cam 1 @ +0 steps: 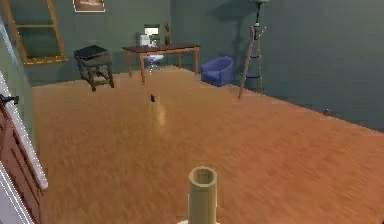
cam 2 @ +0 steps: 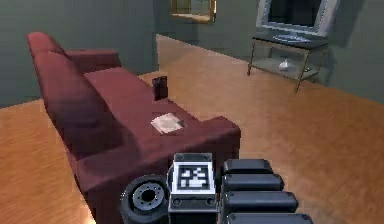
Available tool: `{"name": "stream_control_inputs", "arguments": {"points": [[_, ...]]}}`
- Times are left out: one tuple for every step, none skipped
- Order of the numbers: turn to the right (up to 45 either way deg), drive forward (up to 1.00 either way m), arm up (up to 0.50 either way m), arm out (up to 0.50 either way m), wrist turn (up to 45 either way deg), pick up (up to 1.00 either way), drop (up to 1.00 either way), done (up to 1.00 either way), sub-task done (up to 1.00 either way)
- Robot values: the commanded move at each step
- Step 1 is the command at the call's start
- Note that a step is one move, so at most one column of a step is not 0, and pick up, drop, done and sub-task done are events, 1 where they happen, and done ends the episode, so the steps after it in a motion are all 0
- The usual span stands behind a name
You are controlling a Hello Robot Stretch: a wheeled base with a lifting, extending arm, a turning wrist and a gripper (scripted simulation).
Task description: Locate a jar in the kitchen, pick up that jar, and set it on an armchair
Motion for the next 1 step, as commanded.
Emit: {"name": "stream_control_inputs", "arguments": {"points": [[0.0, 1.0, 0.0, 0.0, 0.0, 0.0, 0.0, 0.0, 0.0]]}}
